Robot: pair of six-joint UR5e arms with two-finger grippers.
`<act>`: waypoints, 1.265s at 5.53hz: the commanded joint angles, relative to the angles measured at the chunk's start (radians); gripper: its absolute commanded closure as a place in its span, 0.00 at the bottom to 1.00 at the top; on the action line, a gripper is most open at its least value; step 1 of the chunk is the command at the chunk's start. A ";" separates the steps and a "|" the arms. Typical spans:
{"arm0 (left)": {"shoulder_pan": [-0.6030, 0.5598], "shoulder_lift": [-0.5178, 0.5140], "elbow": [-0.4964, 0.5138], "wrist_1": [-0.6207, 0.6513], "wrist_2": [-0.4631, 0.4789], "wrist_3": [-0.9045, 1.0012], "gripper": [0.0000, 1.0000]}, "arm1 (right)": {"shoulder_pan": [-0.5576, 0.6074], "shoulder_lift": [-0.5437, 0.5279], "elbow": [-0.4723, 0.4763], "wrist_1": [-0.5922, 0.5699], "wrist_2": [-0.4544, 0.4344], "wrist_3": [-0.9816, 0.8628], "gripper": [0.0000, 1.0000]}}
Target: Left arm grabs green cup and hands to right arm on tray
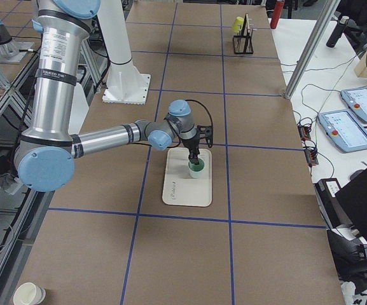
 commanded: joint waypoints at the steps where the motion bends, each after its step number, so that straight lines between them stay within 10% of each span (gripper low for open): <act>1: 0.000 0.009 -0.003 -0.001 -0.001 0.001 0.00 | 0.188 0.009 0.021 -0.116 0.175 -0.217 0.00; 7: 0.006 0.017 0.015 0.017 -0.001 -0.015 0.00 | 0.711 -0.005 0.017 -0.717 0.353 -1.144 0.00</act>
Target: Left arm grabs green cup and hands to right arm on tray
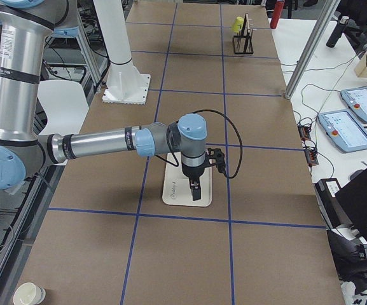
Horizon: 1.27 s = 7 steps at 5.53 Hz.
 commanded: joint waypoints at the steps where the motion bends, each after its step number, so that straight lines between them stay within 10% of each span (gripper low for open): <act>1: 0.001 0.001 0.011 0.006 0.000 -0.007 0.00 | 0.116 -0.005 -0.003 -0.152 0.057 -0.155 0.00; 7: -0.002 0.053 -0.005 0.000 -0.149 -0.010 0.00 | 0.098 -0.010 -0.061 -0.070 0.056 -0.023 0.00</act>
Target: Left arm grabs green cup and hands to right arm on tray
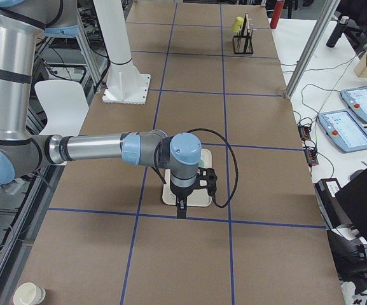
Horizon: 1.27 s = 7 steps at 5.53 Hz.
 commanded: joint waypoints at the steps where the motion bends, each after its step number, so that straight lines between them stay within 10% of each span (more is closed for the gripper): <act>1: 0.000 0.002 -0.001 -0.002 0.001 0.000 0.00 | -0.024 -0.001 -0.020 0.049 -0.002 0.046 0.00; 7: -0.002 0.005 0.024 -0.003 0.003 0.009 0.00 | -0.047 0.001 -0.017 0.050 0.002 0.048 0.00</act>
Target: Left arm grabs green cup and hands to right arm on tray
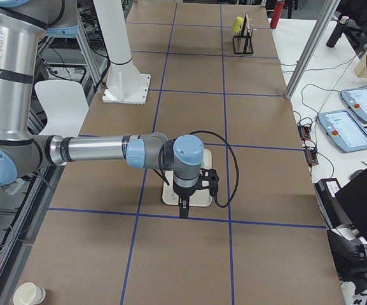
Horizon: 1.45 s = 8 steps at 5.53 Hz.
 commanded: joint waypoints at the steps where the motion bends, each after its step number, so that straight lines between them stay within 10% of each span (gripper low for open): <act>1: 0.000 0.001 0.001 0.000 -0.001 0.000 0.00 | -0.006 0.001 0.000 0.007 0.000 0.000 0.00; 8: -0.006 0.021 -0.003 0.000 -0.001 -0.002 0.00 | -0.029 0.010 0.001 0.007 0.009 0.035 0.00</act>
